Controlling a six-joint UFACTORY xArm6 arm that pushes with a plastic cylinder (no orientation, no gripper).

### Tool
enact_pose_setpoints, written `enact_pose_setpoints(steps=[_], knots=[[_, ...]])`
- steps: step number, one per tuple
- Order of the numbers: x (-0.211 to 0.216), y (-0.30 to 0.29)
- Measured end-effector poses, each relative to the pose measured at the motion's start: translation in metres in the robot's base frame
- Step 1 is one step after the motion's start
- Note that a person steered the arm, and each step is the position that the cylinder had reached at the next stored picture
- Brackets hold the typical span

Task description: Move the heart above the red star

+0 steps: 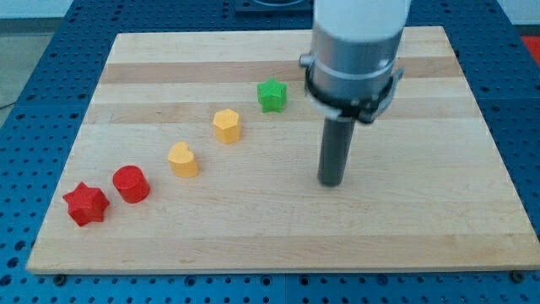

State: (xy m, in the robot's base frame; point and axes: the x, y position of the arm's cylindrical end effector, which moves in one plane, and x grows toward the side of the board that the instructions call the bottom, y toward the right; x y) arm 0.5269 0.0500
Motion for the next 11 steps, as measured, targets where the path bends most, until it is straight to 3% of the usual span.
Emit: enact_pose_setpoints(steps=[1, 4, 6, 8, 9, 10, 11], knots=[[0.016, -0.048], [-0.051, -0.165], [-0.029, -0.161], [-0.044, -0.26], [-0.06, -0.275], [-0.066, -0.236], [-0.093, -0.235]])
